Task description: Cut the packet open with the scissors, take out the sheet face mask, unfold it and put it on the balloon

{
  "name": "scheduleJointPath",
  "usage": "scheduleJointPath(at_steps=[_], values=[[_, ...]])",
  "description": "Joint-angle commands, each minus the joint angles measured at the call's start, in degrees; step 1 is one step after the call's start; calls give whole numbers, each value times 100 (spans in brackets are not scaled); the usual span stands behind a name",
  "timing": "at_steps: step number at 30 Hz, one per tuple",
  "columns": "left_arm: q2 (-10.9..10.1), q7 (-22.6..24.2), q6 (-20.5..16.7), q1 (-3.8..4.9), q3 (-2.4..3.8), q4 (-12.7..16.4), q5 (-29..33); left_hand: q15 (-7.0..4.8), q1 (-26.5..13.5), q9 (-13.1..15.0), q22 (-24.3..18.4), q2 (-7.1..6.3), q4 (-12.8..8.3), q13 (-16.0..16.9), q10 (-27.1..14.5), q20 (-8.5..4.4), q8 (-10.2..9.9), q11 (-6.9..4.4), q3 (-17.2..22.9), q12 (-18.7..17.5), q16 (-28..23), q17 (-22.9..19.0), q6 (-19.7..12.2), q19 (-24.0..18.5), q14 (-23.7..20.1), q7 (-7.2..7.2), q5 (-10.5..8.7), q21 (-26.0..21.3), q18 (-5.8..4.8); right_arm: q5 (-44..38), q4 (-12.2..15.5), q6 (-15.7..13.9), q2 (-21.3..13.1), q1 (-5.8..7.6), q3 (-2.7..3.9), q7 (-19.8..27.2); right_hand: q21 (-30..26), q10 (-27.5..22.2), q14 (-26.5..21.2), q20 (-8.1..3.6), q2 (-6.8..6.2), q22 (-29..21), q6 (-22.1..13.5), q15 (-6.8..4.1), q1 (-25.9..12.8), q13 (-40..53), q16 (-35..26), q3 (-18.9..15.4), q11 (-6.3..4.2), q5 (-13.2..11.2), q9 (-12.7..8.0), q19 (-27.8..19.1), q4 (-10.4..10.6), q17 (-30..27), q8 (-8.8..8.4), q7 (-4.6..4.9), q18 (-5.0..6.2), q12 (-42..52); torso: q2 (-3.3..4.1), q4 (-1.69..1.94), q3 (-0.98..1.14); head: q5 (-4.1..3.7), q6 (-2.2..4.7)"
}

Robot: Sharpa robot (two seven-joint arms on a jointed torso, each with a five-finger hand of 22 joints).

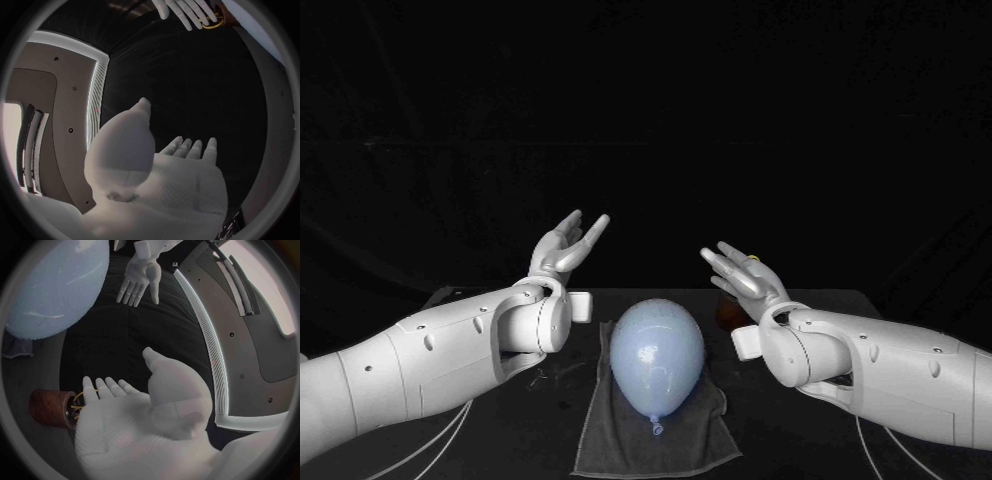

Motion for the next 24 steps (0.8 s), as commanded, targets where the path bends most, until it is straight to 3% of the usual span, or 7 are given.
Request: scheduleJointPath(at_steps=[1,7,8,17,18,20,24], values=[[15,165,420,12,1,-9,76,46,104,10,6,-13,35,6,2,46,22,31,7,37,39,10,31,10,-12,293,20,27,61,-237,-78,1042,32,73,-58,-315,41,11,7,30,8,5,29,34,54,6,21,24,32,21,7,1,-8,7,22,769,107,32,0,-1,0,0,2],[15,165,420,12,1,-9,76,61,121,13,7,11,34,8,11,43,25,34,14,39,40,12,42,9,-8,297,19,28,67,-269,-144,1271,57,142,-136,-388,58,254,218,28,56,10,247,96,140,36,72,87,101,100,59,-5,-85,50,91,868,85,70,0,-1,0,0,2],[-88,155,425,13,1,49,76,68,130,17,7,29,33,10,26,43,30,47,19,42,43,14,55,2,0,307,19,28,71,-344,47,982,-115,155,-135,-100,73,366,307,27,53,18,346,107,171,49,96,110,111,221,82,27,-116,67,124,884,99,91,-4,-4,7,-32,-31],[-328,189,516,13,-5,270,77,266,261,152,59,272,11,97,707,68,219,374,161,181,245,176,589,240,616,605,15,117,117,-738,159,513,-259,164,-131,315,488,2608,2383,29,-42,215,2047,159,634,212,698,491,204,399,469,877,-585,427,741,951,187,449,13,-22,14,-51,-38],[-371,200,558,13,-6,310,77,455,343,231,145,320,5,130,1068,94,339,434,195,251,416,287,900,682,1078,626,13,270,81,-825,157,441,-292,170,-129,354,581,3007,2738,25,-82,251,2320,115,711,221,780,566,163,375,526,1086,-658,473,832,936,229,474,21,-15,14,-64,-46],[-412,209,603,14,-6,347,76,526,395,303,274,364,-6,166,1454,89,453,447,216,333,649,429,1187,1361,1682,657,21,511,62,-907,156,381,-329,176,-127,384,662,3323,3046,25,-123,282,2544,78,773,235,856,620,135,343,570,1269,-722,514,907,928,265,495,25,-7,13,-71,-66],[-535,228,713,14,-8,459,62,284,564,548,516,396,-25,253,2771,42,853,648,227,599,1238,769,2151,2855,3259,728,19,1062,221,-1202,190,280,-468,194,-119,401,1296,4286,4031,13,-271,538,3264,-73,973,272,1090,834,31,254,694,2692,-942,632,1115,869,438,523,32,-20,22,-62,-79]])
